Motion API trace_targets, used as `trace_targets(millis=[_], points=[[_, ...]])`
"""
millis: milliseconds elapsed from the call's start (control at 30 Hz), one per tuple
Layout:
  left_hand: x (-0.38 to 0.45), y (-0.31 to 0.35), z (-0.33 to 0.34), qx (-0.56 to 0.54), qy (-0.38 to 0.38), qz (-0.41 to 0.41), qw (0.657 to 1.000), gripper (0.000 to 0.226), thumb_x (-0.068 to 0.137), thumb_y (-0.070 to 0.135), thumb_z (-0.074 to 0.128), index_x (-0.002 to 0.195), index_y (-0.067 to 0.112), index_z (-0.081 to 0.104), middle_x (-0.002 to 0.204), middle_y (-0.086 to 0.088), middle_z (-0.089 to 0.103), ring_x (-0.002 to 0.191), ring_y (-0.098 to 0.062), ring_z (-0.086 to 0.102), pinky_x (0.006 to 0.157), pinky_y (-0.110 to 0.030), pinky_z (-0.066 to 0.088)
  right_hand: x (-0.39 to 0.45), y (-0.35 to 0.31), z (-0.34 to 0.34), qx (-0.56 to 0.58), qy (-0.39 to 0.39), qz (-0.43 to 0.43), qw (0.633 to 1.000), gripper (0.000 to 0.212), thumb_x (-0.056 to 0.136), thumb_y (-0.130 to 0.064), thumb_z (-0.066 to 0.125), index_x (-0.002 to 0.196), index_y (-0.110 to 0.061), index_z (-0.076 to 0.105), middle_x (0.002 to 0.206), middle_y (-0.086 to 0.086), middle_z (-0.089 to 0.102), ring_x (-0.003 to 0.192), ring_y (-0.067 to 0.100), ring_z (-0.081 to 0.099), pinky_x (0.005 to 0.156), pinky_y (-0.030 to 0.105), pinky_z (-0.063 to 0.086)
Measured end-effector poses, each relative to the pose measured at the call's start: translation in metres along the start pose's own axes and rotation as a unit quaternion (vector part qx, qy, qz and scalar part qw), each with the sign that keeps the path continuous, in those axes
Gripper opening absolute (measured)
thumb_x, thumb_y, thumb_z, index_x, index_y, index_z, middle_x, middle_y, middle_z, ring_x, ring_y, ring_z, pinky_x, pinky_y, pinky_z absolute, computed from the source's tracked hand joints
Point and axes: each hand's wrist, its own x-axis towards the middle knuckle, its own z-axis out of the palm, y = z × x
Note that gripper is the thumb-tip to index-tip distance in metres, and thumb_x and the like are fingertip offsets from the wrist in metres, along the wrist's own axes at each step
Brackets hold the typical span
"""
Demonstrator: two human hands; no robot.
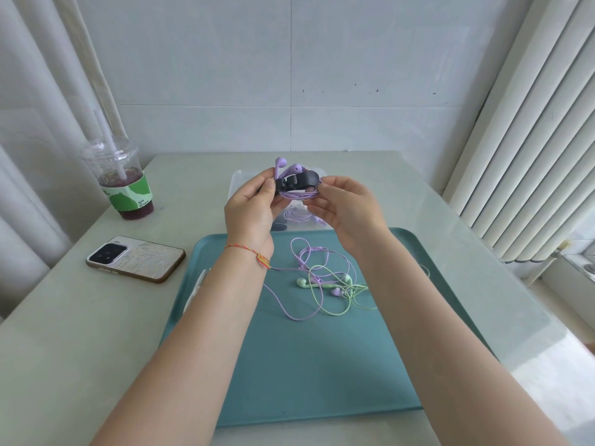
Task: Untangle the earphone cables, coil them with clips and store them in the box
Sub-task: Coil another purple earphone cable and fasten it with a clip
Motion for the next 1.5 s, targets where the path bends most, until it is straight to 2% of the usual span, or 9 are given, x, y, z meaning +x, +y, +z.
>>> trace_targets(millis=[367, 500, 667, 867, 1000, 1100, 1200, 1367, 1500], points=[[0.001, -0.003, 0.000, -0.043, 0.001, -0.023, 0.999, 0.029, 0.100, 0.000, 0.042, 0.111, 0.007, 0.068, 0.093, -0.003, 0.075, 0.089, -0.015, 0.070, 0.075, -0.023, 0.055, -0.003, 0.008, 0.007, -0.078, 0.082, -0.084, 0.990, 0.005, 0.087, -0.002, 0.064, 0.088, -0.004, 0.069, 0.071, 0.006, 0.070, 0.059, 0.016, 0.067, 0.065, 0.025, 0.056], [0.002, -0.003, -0.001, -0.038, -0.004, -0.037, 0.999, 0.029, 0.100, 0.004, 0.044, 0.119, 0.006, 0.067, 0.107, -0.006, 0.072, 0.095, -0.016, 0.068, 0.081, -0.026, 0.054, -0.004, 0.008, 0.008, -0.114, 0.057, -0.072, 0.989, 0.002, 0.086, -0.003, 0.066, 0.088, -0.002, 0.067, 0.070, 0.007, 0.070, 0.064, 0.020, 0.068, 0.069, 0.028, 0.059], [0.000, -0.001, -0.003, 0.056, 0.007, -0.052, 0.997, 0.025, 0.098, 0.015, 0.052, 0.112, 0.020, 0.073, 0.100, 0.011, 0.073, 0.075, -0.015, 0.045, 0.069, -0.024, 0.041, -0.006, 0.004, 0.005, -0.154, -0.013, -0.027, 0.988, 0.004, 0.086, -0.006, 0.067, 0.085, -0.005, 0.062, 0.078, 0.012, 0.071, 0.067, 0.019, 0.069, 0.064, 0.027, 0.056], [0.001, 0.001, -0.003, 0.031, -0.029, -0.023, 0.999, 0.026, 0.098, 0.006, 0.049, 0.109, 0.011, 0.072, 0.104, -0.003, 0.074, 0.094, -0.022, 0.066, 0.083, -0.036, 0.053, -0.004, 0.003, 0.002, -0.139, -0.018, -0.029, 0.990, 0.011, 0.086, -0.004, 0.069, 0.085, -0.002, 0.058, 0.074, 0.013, 0.070, 0.063, 0.022, 0.068, 0.062, 0.028, 0.056], [0.006, 0.002, -0.009, 0.064, 0.039, -0.032, 0.997, 0.018, 0.093, 0.006, 0.060, 0.099, 0.017, 0.072, 0.088, -0.003, 0.073, 0.061, -0.015, 0.067, 0.067, -0.028, 0.057, -0.006, -0.002, -0.003, -0.160, -0.098, 0.035, 0.982, 0.025, 0.083, -0.001, 0.071, 0.095, -0.004, 0.049, 0.079, 0.021, 0.069, 0.065, 0.029, 0.069, 0.068, 0.036, 0.060], [0.010, 0.004, -0.015, 0.127, -0.004, -0.030, 0.991, 0.015, 0.091, 0.007, 0.064, 0.095, 0.019, 0.073, 0.089, -0.001, 0.075, 0.069, -0.018, 0.067, 0.076, -0.031, 0.056, -0.006, -0.013, -0.013, -0.241, -0.114, 0.054, 0.962, 0.040, 0.081, -0.011, 0.076, 0.110, -0.006, 0.049, 0.098, 0.019, 0.070, 0.082, 0.029, 0.071, 0.080, 0.042, 0.059], [0.008, 0.007, -0.016, 0.196, -0.053, -0.034, 0.979, 0.018, 0.090, 0.006, 0.065, 0.105, 0.011, 0.073, 0.080, 0.003, 0.074, 0.065, -0.012, 0.066, 0.064, -0.021, 0.054, -0.001, -0.022, -0.021, -0.299, -0.077, -0.031, 0.951, 0.037, 0.084, -0.024, 0.073, 0.116, -0.017, 0.054, 0.104, 0.011, 0.069, 0.090, 0.022, 0.069, 0.085, 0.042, 0.058], [-0.001, 0.014, -0.012, 0.252, -0.190, -0.033, 0.948, 0.019, 0.091, 0.000, 0.062, 0.105, 0.008, 0.071, 0.084, -0.006, 0.074, 0.062, -0.019, 0.068, 0.061, -0.022, 0.055, -0.003, -0.026, -0.026, -0.359, -0.184, -0.074, 0.912, 0.033, 0.084, -0.020, 0.073, 0.116, -0.024, 0.063, 0.110, -0.001, 0.070, 0.099, 0.017, 0.069, 0.087, 0.033, 0.054], [-0.001, 0.016, -0.014, 0.267, -0.214, -0.039, 0.939, 0.014, 0.090, 0.001, 0.063, 0.100, 0.009, 0.069, 0.090, -0.013, 0.074, 0.064, -0.023, 0.070, 0.062, -0.025, 0.056, -0.003, -0.028, -0.031, -0.395, -0.198, -0.075, 0.894, 0.024, 0.084, -0.016, 0.073, 0.108, -0.017, 0.068, 0.102, 0.003, 0.073, 0.098, 0.025, 0.068, 0.095, 0.041, 0.051]])
